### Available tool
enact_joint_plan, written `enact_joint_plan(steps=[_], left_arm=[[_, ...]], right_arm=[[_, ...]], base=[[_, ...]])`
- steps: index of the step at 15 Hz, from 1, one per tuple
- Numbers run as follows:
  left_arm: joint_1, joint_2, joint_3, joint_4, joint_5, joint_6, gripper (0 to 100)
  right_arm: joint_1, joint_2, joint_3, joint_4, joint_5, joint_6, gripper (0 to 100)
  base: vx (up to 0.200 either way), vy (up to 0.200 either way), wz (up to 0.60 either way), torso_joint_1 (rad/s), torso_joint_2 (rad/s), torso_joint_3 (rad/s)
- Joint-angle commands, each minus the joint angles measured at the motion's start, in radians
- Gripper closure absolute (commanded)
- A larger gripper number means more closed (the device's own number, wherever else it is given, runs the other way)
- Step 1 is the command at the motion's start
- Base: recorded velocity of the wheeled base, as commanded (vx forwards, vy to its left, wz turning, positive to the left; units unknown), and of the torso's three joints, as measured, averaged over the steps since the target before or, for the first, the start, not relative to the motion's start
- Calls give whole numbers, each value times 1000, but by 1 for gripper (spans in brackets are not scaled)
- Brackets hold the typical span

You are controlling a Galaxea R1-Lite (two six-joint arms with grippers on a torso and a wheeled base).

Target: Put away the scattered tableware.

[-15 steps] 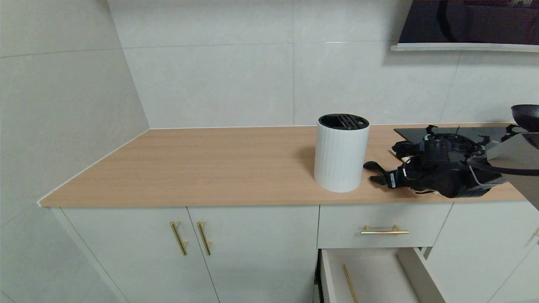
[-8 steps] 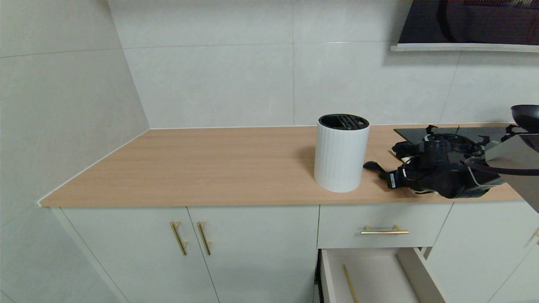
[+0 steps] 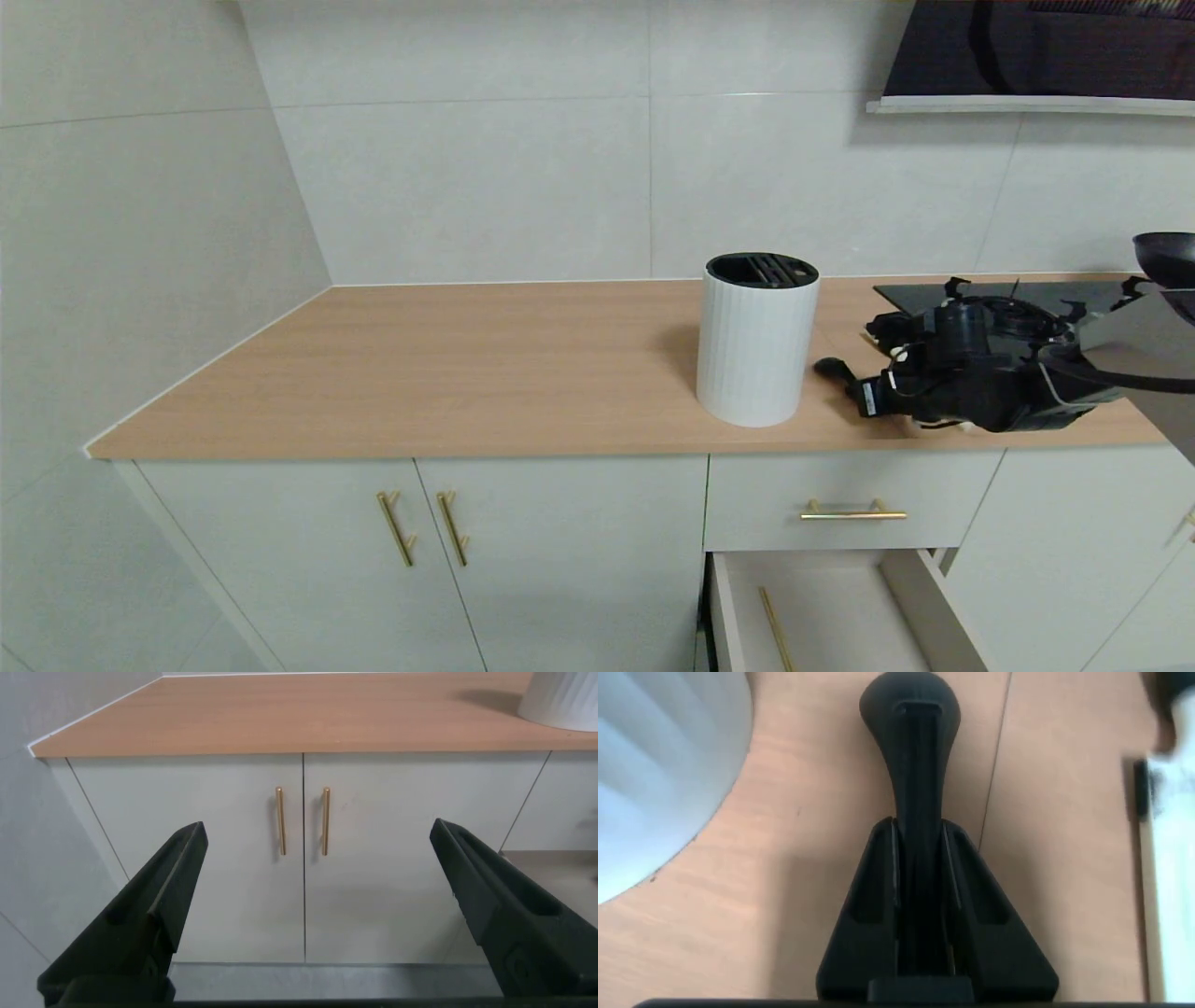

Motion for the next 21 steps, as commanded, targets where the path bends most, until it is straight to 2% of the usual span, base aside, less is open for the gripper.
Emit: enact_joint_plan(steps=[1, 2, 4, 6, 7, 9, 10, 11, 12, 16, 21], left_arm=[[0, 0, 0, 0, 1, 0, 0], [0, 0, 0, 0, -1, 0, 0], [0, 0, 0, 0, 1, 0, 0], [0, 0, 0, 0, 1, 0, 0], [0, 0, 0, 0, 1, 0, 0], [0, 0, 0, 0, 1, 0, 0], [0, 0, 0, 0, 1, 0, 0], [0, 0, 0, 0, -1, 0, 0], [0, 0, 0, 0, 1, 0, 0], [0, 0, 0, 0, 1, 0, 0], [0, 0, 0, 0, 1, 0, 0]], right_arm=[[62, -143, -1, 163, -71, 71, 100], [105, -234, 6, 294, -135, 157, 100], [151, -367, 11, 447, -196, 331, 100], [177, -471, 75, 533, -218, 383, 100], [177, -559, 175, 559, -232, 389, 100], [177, -683, 354, 542, -221, 391, 100], [179, -686, 361, 541, -221, 391, 100], [182, -769, 482, 531, -212, 389, 100], [184, -797, 535, 504, -213, 387, 100], [182, -810, 631, 410, -207, 387, 100], [182, -777, 632, 393, -204, 384, 100]], base=[[0, 0, 0, 0, 0, 0], [0, 0, 0, 0, 0, 0], [0, 0, 0, 0, 0, 0], [0, 0, 0, 0, 0, 0], [0, 0, 0, 0, 0, 0], [0, 0, 0, 0, 0, 0], [0, 0, 0, 0, 0, 0], [0, 0, 0, 0, 0, 0], [0, 0, 0, 0, 0, 0], [0, 0, 0, 0, 0, 0], [0, 0, 0, 0, 0, 0]])
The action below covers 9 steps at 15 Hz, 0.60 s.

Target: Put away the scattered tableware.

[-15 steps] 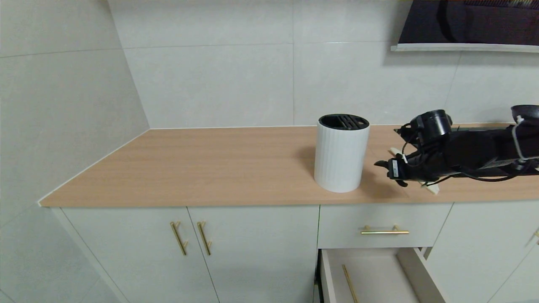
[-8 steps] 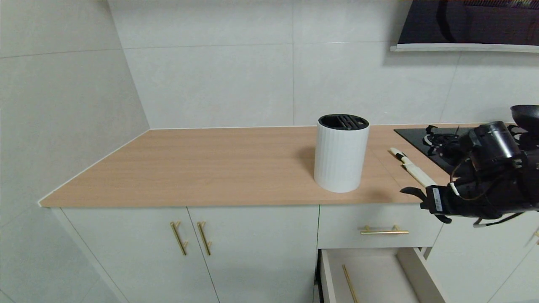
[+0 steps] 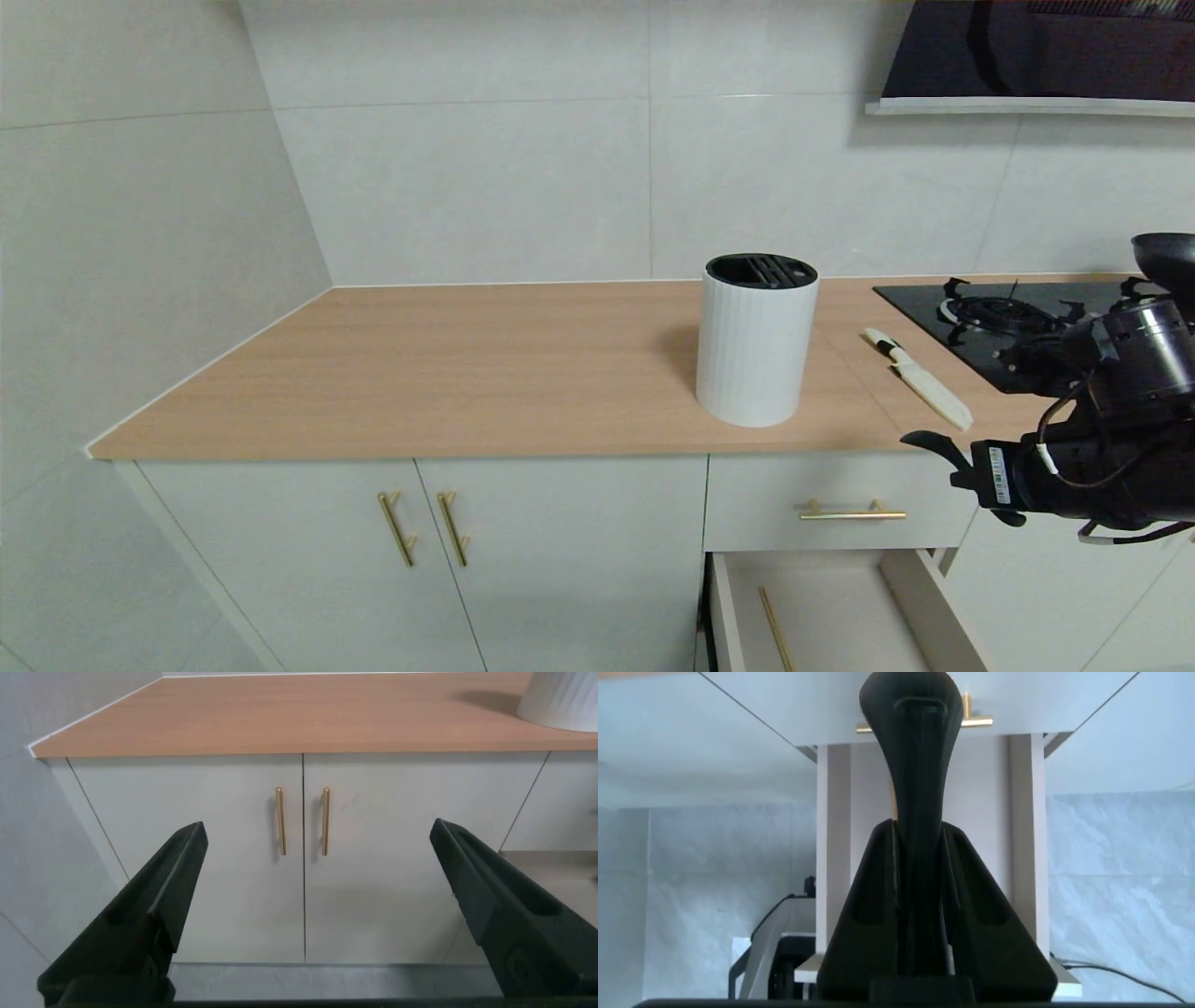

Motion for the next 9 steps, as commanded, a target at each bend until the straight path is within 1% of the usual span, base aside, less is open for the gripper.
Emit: enact_joint_plan(steps=[1, 3, 4, 6, 9], left_arm=[[0, 0, 0, 0, -1, 0, 0], [0, 0, 0, 0, 1, 0, 0], [0, 0, 0, 0, 1, 0, 0], [0, 0, 0, 0, 1, 0, 0], [0, 0, 0, 0, 1, 0, 0]], right_arm=[[0, 16, 4, -1, 0, -2, 100], [0, 31, 10, -14, 0, -2, 100], [2, 36, 18, -25, 0, -2, 100], [2, 40, 30, -50, 0, -3, 100], [2, 57, 30, -51, 0, -3, 100]], base=[[0, 0, 0, 0, 0, 0], [0, 0, 0, -18, 40, 38], [0, 0, 0, -129, 281, 173], [0, 0, 0, -180, 420, 239], [0, 0, 0, -201, 476, 276]])
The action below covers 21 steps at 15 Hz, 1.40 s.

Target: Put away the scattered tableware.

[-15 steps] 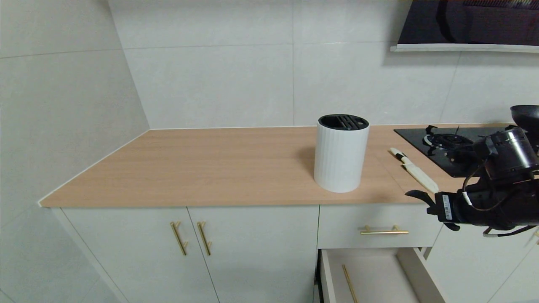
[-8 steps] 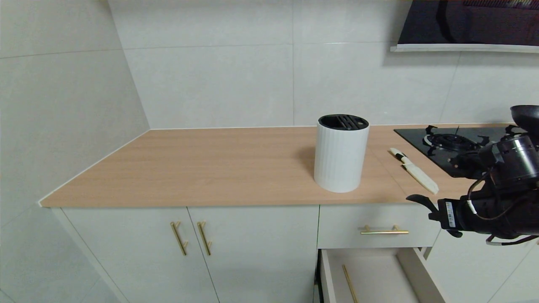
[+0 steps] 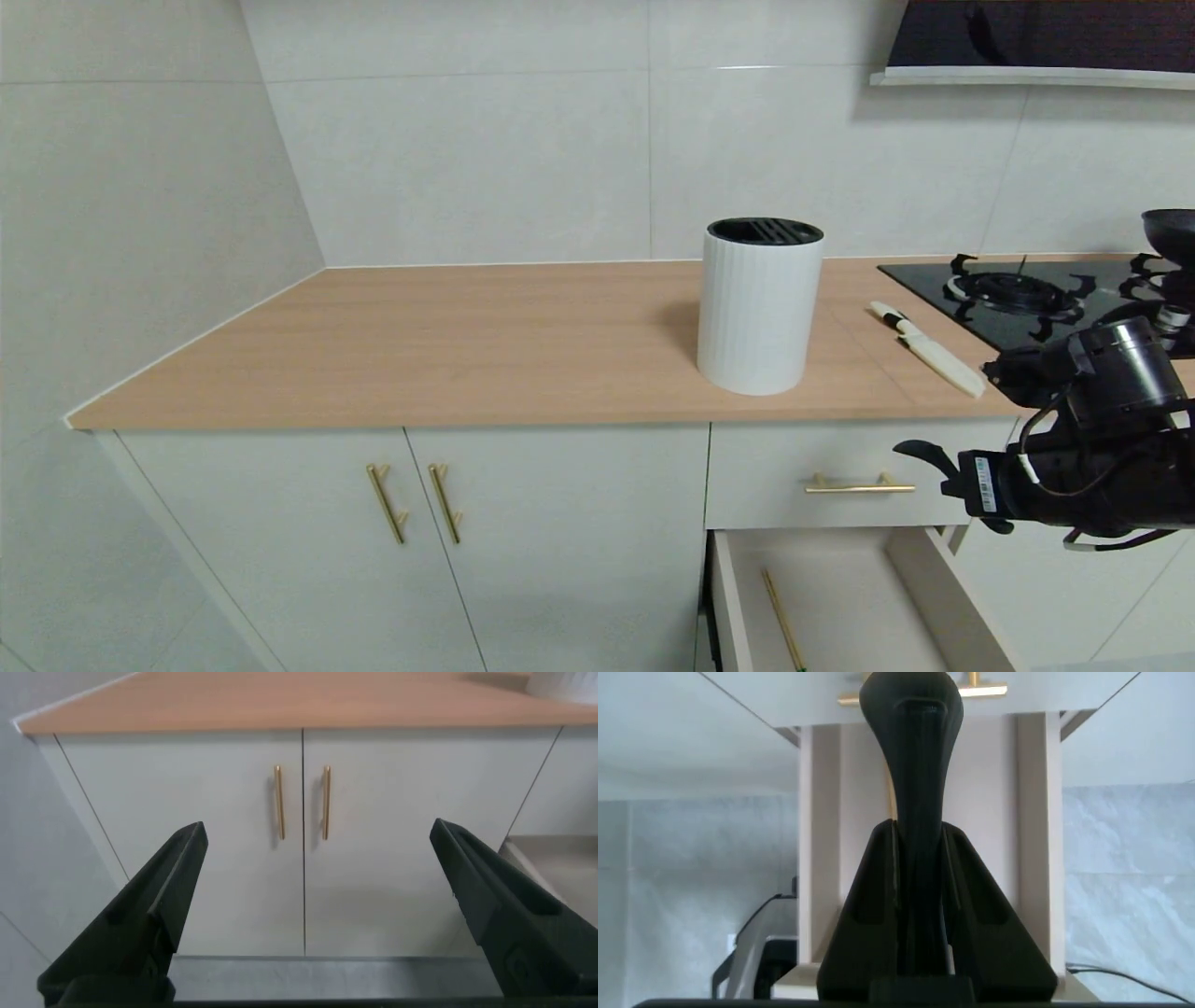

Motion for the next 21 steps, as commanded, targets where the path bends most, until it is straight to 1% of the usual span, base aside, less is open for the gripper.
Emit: enact_joint_plan(steps=[1, 9, 16, 21], left_arm=[[0, 0, 0, 0, 1, 0, 0], [0, 0, 0, 0, 1, 0, 0], [0, 0, 0, 0, 1, 0, 0], [0, 0, 0, 0, 1, 0, 0]], right_arm=[[-1, 23, 1, -6, 0, 0, 100], [-1, 51, 15, -29, 0, -2, 100], [1, 76, 19, -29, 0, -3, 100], [1, 122, 25, -31, 0, -15, 100]], base=[[0, 0, 0, -203, 496, 281], [0, 0, 0, -182, 483, 297], [0, 0, 0, -133, 454, 320], [0, 0, 0, -23, 116, 89]])
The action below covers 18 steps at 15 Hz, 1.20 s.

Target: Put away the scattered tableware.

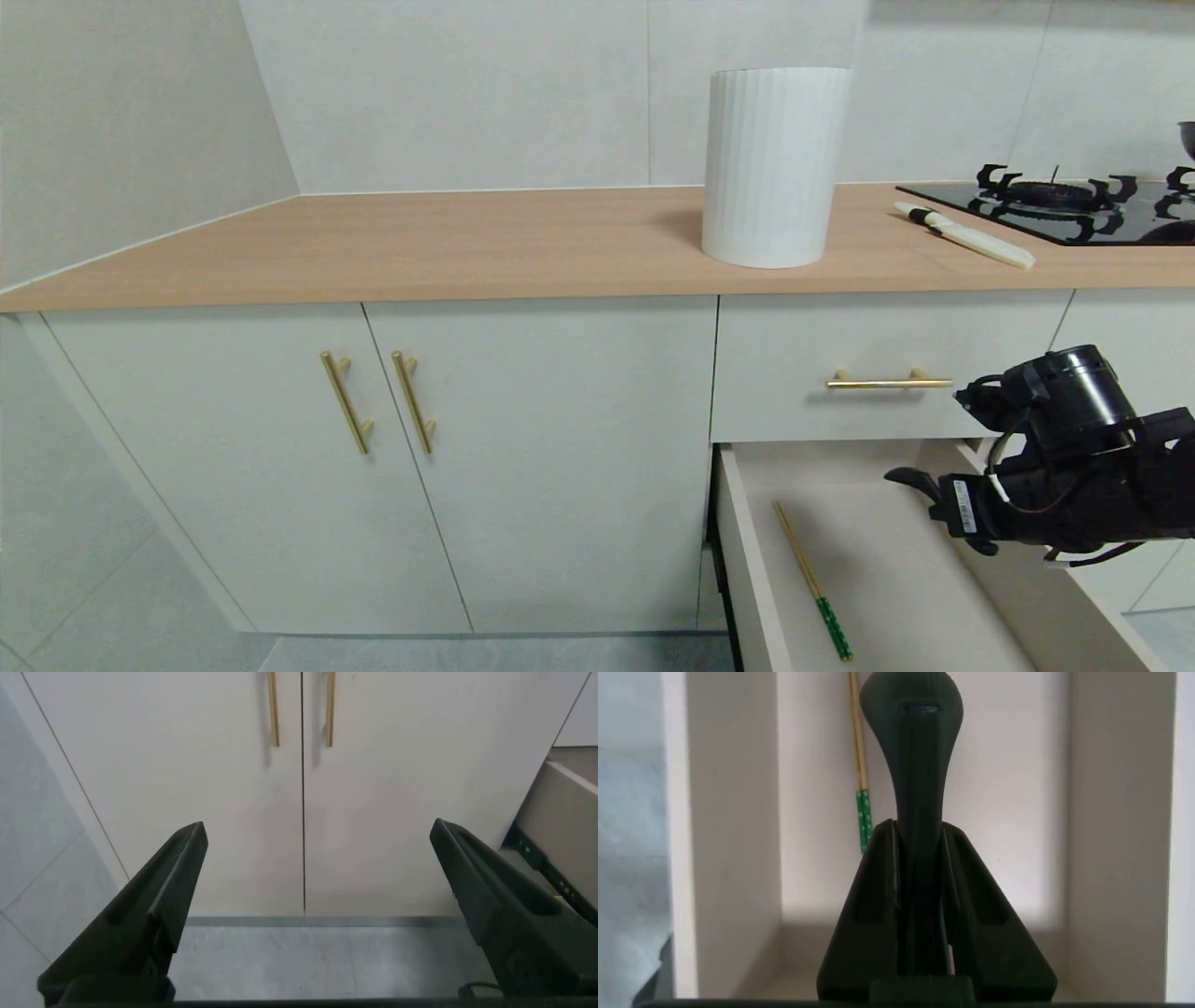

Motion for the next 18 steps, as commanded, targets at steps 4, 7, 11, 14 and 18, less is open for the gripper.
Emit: enact_joint_plan(steps=[4, 7, 11, 14, 18], left_arm=[[0, 0, 0, 0, -1, 0, 0], [0, 0, 0, 0, 1, 0, 0], [0, 0, 0, 0, 1, 0, 0], [0, 0, 0, 0, 1, 0, 0], [0, 0, 0, 0, -1, 0, 0]], right_arm=[[1, 209, 60, -184, -7, -27, 100], [-1, 414, 69, -376, -14, -24, 100], [-15, 546, 67, -480, -46, -24, 100], [-18, 592, 64, -491, -50, -24, 100], [-33, 663, 66, -594, -66, -28, 100]], base=[[0, 0, 0, 0, 0, 0], [0, 0, 0, 0, 0, 0], [0, 0, 0, 0, 0, 0], [0, 0, 0, 0, 0, 0], [0, 0, 0, 0, 0, 0]])
